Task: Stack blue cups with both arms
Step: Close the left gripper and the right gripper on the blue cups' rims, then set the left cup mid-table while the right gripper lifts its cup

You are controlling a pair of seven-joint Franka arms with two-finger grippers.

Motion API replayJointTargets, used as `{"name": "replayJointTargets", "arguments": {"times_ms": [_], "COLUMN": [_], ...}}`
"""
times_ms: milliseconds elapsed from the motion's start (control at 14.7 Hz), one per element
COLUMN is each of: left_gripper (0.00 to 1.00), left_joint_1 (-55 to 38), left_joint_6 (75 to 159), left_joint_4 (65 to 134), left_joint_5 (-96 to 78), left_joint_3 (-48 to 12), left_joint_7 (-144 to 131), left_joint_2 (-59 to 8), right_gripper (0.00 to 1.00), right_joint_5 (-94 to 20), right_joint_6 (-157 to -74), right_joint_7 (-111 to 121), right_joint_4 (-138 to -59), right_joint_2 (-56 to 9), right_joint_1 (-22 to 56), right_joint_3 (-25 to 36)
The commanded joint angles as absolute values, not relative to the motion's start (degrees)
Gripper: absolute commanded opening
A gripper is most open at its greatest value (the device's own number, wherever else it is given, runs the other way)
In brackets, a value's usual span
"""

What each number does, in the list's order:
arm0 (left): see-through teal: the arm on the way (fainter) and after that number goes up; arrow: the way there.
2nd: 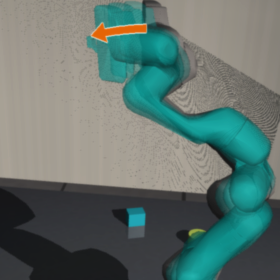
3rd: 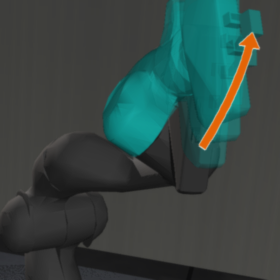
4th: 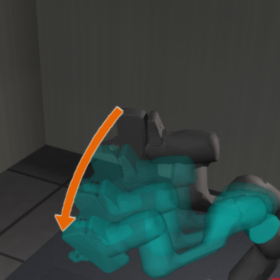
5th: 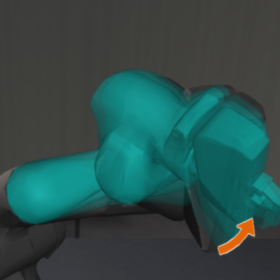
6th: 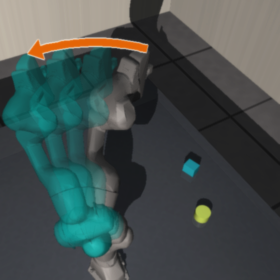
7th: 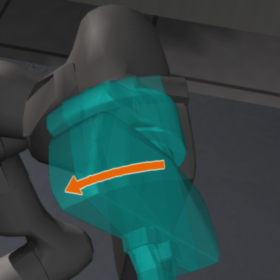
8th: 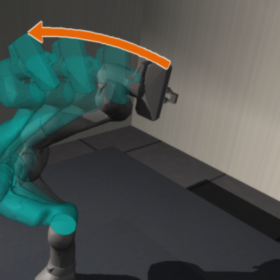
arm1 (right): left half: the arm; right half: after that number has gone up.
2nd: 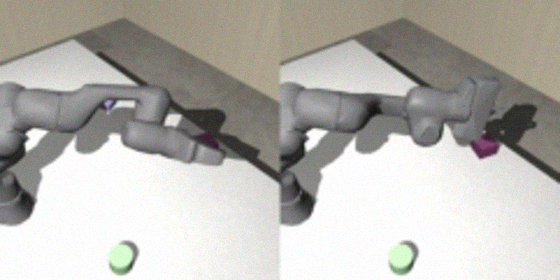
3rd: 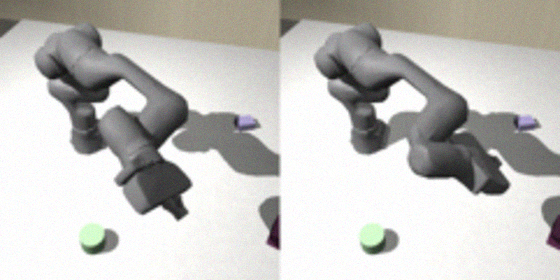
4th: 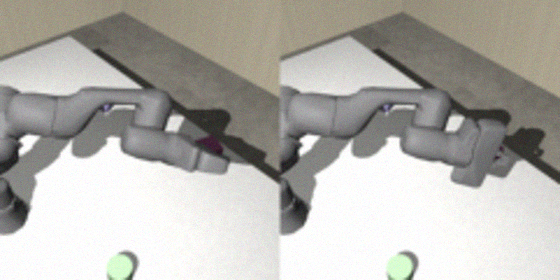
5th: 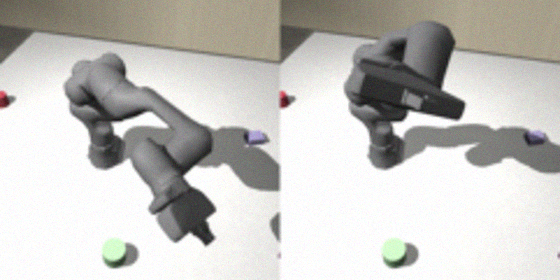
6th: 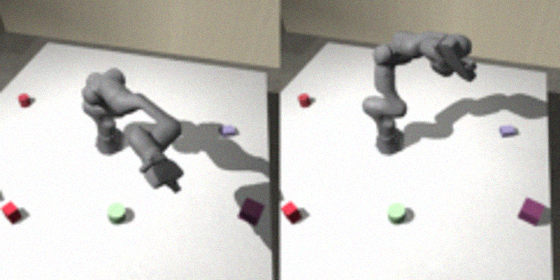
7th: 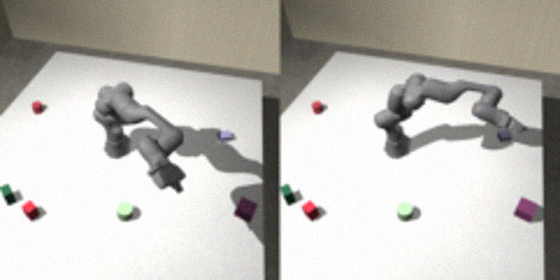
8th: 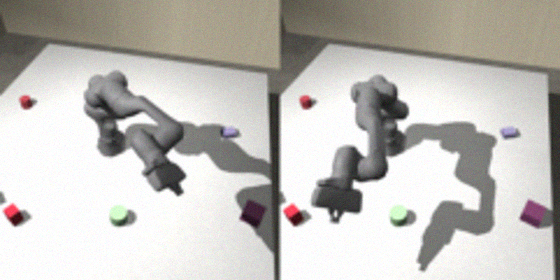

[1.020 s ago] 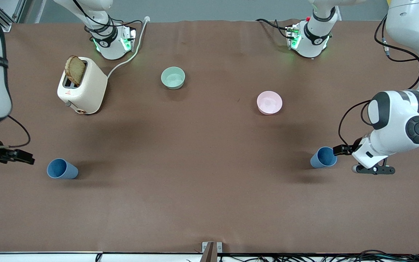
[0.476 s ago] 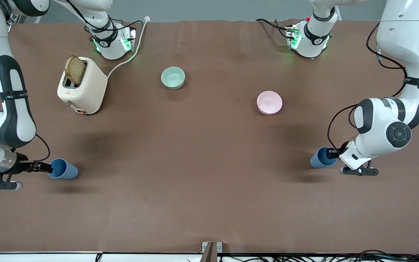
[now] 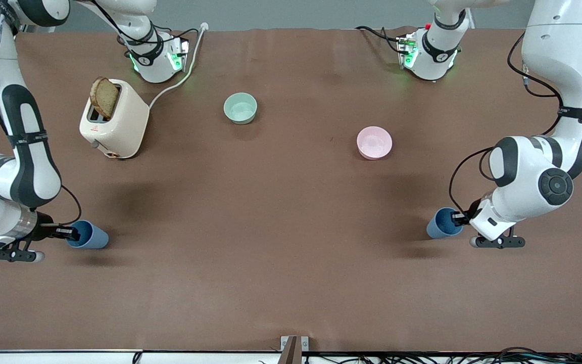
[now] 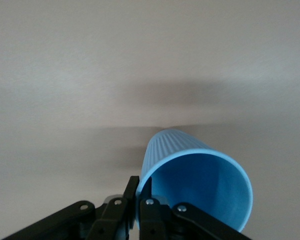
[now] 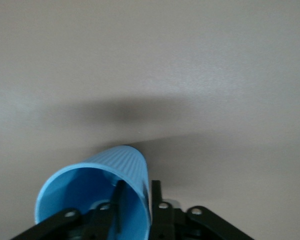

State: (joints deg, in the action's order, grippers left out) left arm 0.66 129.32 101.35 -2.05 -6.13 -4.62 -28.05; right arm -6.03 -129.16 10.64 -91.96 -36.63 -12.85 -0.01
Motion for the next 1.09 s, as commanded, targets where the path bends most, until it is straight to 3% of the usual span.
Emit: {"name": "replayJointTargets", "arguments": {"times_ms": [0, 340, 680, 1020], "left_gripper": [0.0, 0.0, 0.0, 0.0], "left_joint_1": [-0.1, -11.0, -21.8, -27.1], "left_joint_6": [122.5, 120.5, 120.5, 123.9], "left_joint_4": [97.0, 92.4, 82.0, 79.7], "left_joint_5": [-2.7, -1.4, -1.4, -1.4], "left_joint_3": [-10.2, -12.3, -12.0, -11.8], "left_joint_7": [-13.7, -36.4, -55.1, -62.6], "left_joint_2": [-26.5, -28.6, -36.2, -41.7], "right_gripper": [0.03, 0.04, 0.04, 0.04], "right_joint_5": [-7.7, -6.6, -0.2, 0.0], "right_joint_6": [-128.8, -119.5, -107.1, -96.2], "right_joint_7": [11.3, 11.2, 8.6, 5.0], "right_joint_4": [-92.3, -91.3, -91.5, -92.2], "right_joint_2": [-35.8, -27.4, -12.6, -1.5], "right_joint_1": [-13.7, -12.9, -11.1, -10.0], "right_joint_3": [-0.8, -0.6, -0.9, -1.1]}}
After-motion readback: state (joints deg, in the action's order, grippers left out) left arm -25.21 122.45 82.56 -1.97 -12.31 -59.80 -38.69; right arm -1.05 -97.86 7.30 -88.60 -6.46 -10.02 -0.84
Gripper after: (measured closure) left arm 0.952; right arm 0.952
